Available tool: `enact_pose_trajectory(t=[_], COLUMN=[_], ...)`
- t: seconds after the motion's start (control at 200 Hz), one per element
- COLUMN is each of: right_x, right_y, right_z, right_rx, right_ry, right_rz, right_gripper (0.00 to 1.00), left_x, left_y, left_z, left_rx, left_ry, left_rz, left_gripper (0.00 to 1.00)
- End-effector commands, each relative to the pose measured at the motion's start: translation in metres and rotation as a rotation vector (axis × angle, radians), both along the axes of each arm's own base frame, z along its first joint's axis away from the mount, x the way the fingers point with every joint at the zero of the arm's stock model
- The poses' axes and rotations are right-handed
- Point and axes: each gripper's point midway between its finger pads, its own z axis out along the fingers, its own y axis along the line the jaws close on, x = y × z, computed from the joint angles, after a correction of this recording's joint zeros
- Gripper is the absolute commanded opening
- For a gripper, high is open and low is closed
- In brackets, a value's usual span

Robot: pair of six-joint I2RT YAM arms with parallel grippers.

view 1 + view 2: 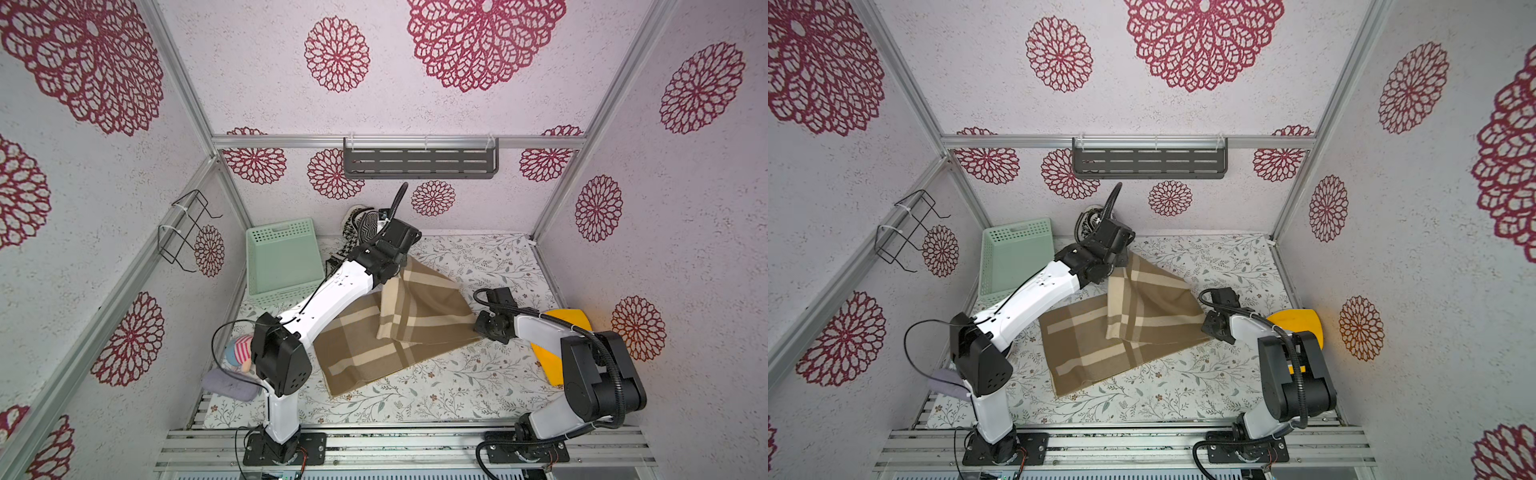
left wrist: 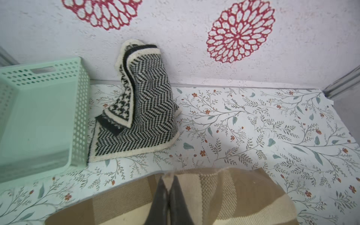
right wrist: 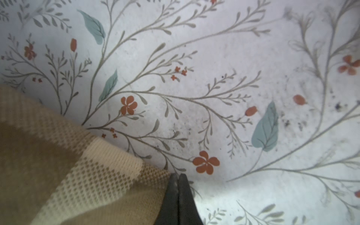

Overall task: Roll up the scarf and place it into the basket
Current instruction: Fold the scarf at the center of the board.

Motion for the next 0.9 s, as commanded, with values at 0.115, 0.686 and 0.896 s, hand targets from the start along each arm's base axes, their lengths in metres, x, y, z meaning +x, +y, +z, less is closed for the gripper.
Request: enact_pose_trajectory(t=[0.115, 0.686, 0.896], right_x=[0.009, -0.017, -0.013], right_y=[0.014, 0.108, 0.098], right_z=[0.029, 0.114, 0.112], right_rx=[0.047, 0.010, -0.064], right_ry=[-0.015, -0.321, -0.269], right_rz=[0.107, 0.362, 0.354], right_gripper=[0.23, 0.58, 0.64], left_x=[-0.030, -0.045, -0.069], left_y=[0.054, 0.025, 0.008], left_z=[-0.014, 0.044, 0.109], left_rx=[-0.108, -0.260, -0.330], left_ry=[0.050, -0.035, -0.121], left_rz=[0.165, 0.015, -0.068], left_gripper=[0.00, 0.00, 0.00])
